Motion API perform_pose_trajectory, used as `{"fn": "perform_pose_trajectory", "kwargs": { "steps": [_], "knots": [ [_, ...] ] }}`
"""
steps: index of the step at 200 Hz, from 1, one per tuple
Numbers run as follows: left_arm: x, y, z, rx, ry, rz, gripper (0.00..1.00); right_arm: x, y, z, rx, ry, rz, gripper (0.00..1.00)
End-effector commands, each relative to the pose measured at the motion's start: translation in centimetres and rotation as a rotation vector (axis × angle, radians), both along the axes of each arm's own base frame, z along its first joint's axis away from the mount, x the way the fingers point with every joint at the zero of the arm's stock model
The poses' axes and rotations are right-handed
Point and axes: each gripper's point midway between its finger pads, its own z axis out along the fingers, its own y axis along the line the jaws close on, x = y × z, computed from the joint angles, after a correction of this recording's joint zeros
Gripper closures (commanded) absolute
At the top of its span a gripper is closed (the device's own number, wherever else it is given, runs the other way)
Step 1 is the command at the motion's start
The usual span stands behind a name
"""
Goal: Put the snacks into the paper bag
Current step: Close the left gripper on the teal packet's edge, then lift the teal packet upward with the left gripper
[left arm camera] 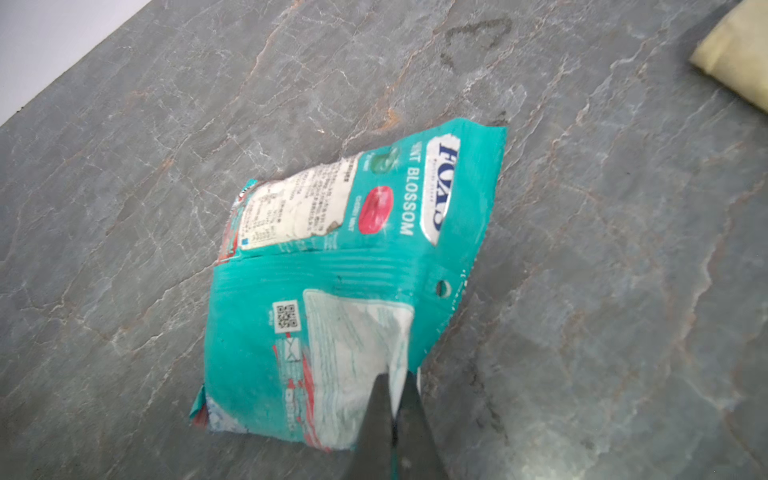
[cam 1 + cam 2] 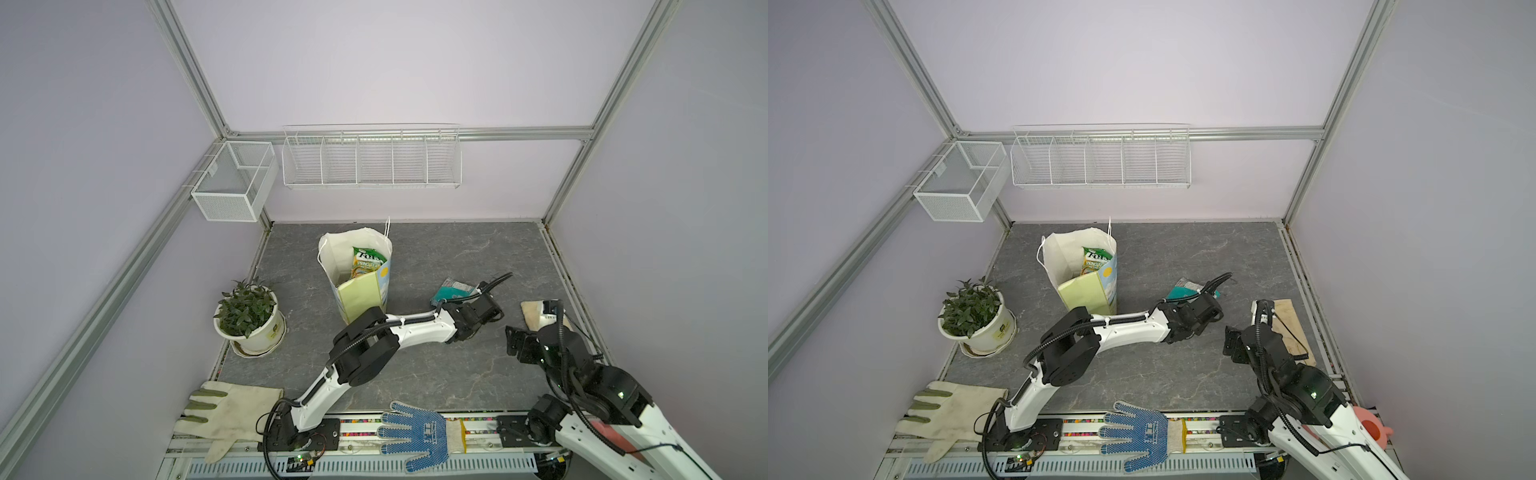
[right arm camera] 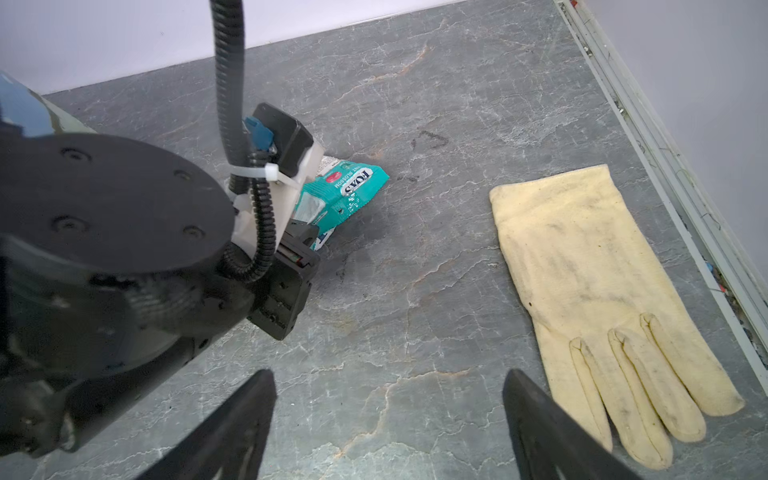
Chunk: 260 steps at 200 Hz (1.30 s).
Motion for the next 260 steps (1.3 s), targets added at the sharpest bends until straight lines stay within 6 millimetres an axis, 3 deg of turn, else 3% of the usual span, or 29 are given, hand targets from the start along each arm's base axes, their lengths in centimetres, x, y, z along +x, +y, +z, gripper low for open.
{"fn": "perform_pose_trajectory", "kwargs": {
  "steps": [1,122,260],
  "knots": [
    [0.2,-0.2,3.0,-0.059,-0.029,-0.002,1.00,-0.1,-0.4,0.8,0.023,-0.021,-0.022,0.12],
    [-0.1,0.1,7.9,-0.176,-0.062,-0.013,1.00,-0.3,-0.6,0.4,0.033,-0.023,-0.034,0.12],
    [-0.8,1.9,16.9,-0.347,-0.162,-0.034,1.00,-0.3,0.0,-0.8,0.056,0.005,-0.023,0.12]
  ]
}}
